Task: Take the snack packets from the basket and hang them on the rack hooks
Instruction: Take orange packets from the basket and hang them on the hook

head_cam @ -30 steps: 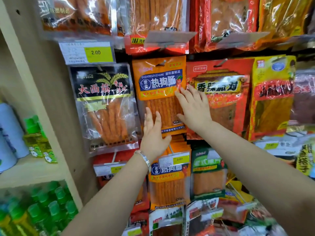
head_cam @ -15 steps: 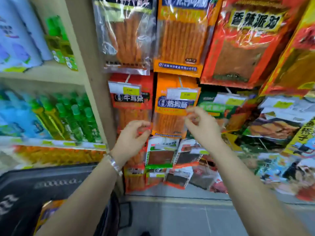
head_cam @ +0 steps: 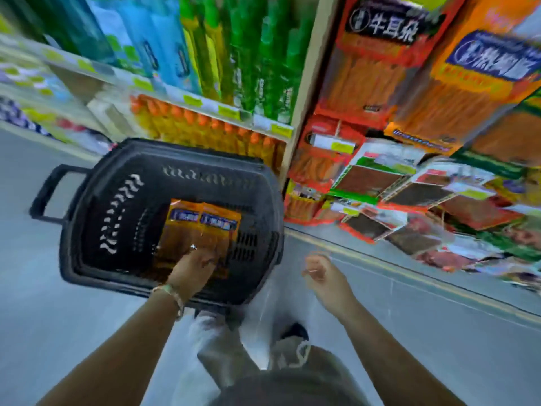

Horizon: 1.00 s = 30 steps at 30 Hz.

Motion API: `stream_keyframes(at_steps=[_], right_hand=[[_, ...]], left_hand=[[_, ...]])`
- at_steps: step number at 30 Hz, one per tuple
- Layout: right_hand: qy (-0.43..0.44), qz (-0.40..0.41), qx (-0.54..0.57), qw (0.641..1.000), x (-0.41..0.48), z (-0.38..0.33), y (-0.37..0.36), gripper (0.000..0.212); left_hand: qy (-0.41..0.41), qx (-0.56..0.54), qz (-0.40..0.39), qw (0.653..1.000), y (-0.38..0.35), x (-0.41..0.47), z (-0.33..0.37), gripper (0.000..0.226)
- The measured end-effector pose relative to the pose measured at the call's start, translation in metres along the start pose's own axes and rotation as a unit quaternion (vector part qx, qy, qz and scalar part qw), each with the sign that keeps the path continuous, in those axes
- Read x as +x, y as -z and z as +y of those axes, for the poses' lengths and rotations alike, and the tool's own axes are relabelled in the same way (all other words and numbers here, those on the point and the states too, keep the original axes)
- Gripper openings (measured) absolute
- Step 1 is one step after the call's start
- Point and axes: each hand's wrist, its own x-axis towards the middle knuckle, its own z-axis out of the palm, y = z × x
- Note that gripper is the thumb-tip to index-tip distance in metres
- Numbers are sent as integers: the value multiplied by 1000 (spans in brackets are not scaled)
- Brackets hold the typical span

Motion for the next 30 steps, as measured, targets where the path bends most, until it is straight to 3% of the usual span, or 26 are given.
stream_keyframes(at_steps=[6,8,14,20,26,30], right_hand=[[-10,-29,-29,999,27,-47,-98,27],[-16,-46,-23,999,43,-63,-125,25],[-101,-116,-14,988,115,-84,-194,23],[-190,-144,-34,971,195,-54,-249,25],[-239,-156,33,958,241,-20,-283,6],[-278,-116,109,947,249,2,-296,17]], left_hand=[[79,-18,-11,997,64,27,-73,12],[90,-2,-33,995,83,48,-88,21],[106,-12,-93,990,108,121,-124,16],[117,-19,-136,984,89,182,-161,17],[142,-44,-173,974,41,237,-174,13],[167,-103,-140,970,2,259,-181,16]])
